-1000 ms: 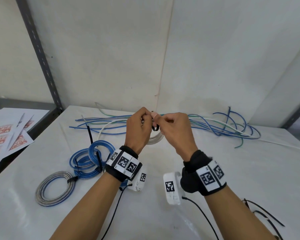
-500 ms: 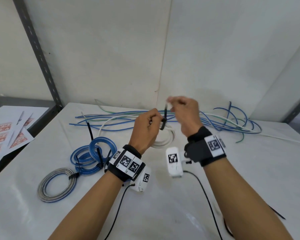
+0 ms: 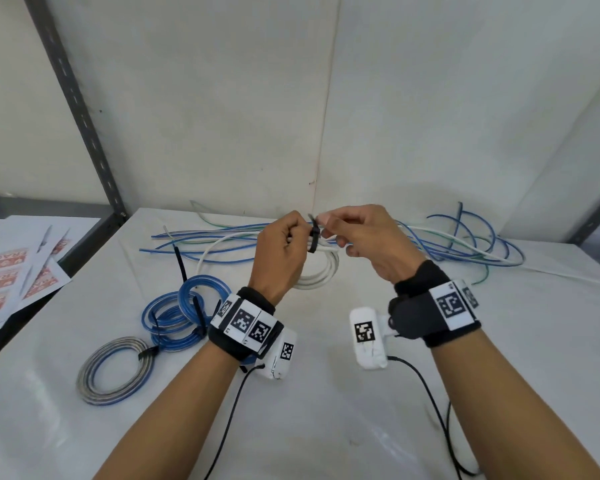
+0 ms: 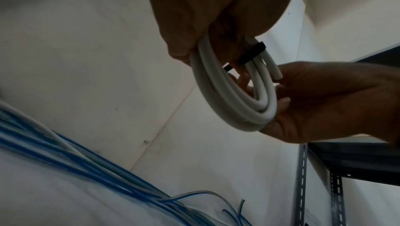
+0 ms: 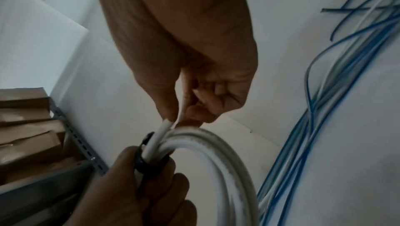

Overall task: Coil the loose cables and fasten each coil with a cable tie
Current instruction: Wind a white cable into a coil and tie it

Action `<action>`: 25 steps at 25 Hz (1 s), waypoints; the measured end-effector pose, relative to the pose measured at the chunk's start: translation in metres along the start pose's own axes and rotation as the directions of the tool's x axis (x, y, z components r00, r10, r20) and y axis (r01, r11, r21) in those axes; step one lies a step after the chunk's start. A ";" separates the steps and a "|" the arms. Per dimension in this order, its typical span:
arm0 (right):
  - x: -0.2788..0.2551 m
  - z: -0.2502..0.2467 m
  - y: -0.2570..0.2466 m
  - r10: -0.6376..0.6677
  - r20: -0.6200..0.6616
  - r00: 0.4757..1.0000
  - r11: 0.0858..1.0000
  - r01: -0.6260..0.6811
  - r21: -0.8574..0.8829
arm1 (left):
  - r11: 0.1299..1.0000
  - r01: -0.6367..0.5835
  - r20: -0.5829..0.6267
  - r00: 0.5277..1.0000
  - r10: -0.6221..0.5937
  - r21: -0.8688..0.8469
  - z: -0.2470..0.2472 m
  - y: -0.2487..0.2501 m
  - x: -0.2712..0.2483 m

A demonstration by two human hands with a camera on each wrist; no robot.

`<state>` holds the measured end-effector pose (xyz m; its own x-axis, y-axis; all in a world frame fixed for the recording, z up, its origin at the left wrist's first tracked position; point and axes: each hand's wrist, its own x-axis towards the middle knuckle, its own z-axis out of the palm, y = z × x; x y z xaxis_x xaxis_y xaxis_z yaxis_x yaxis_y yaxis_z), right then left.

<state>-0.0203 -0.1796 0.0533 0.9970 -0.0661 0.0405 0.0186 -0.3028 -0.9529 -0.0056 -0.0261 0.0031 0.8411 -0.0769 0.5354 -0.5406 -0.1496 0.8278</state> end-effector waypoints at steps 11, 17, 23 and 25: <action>0.009 0.021 -0.006 -0.118 -0.132 0.984 0.982 0.136 0.134 | 0.997 -0.065 -0.004 0.998 0.064 -0.037 -0.004 0.005 0.001; 0.013 0.030 0.002 -0.184 -0.183 0.966 0.972 0.206 0.110 | 0.990 0.074 0.021 0.997 -0.072 -0.121 -0.007 0.002 0.001; 0.009 0.032 -0.002 -0.186 -0.172 0.967 0.967 0.212 0.144 | 0.993 0.027 0.017 1.000 -0.025 -0.114 -0.009 0.008 -0.001; 0.008 0.028 -0.003 -0.148 -0.146 0.978 0.963 0.176 0.204 | 0.993 0.034 0.022 0.999 -0.032 -0.116 -0.009 0.007 0.001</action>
<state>-0.0105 -0.1522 0.0483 0.9615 -0.1591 0.2242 0.2084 -0.1097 -0.9719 -0.0089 -0.0187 0.0105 0.8582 -0.0938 0.5047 -0.5096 -0.0371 0.8596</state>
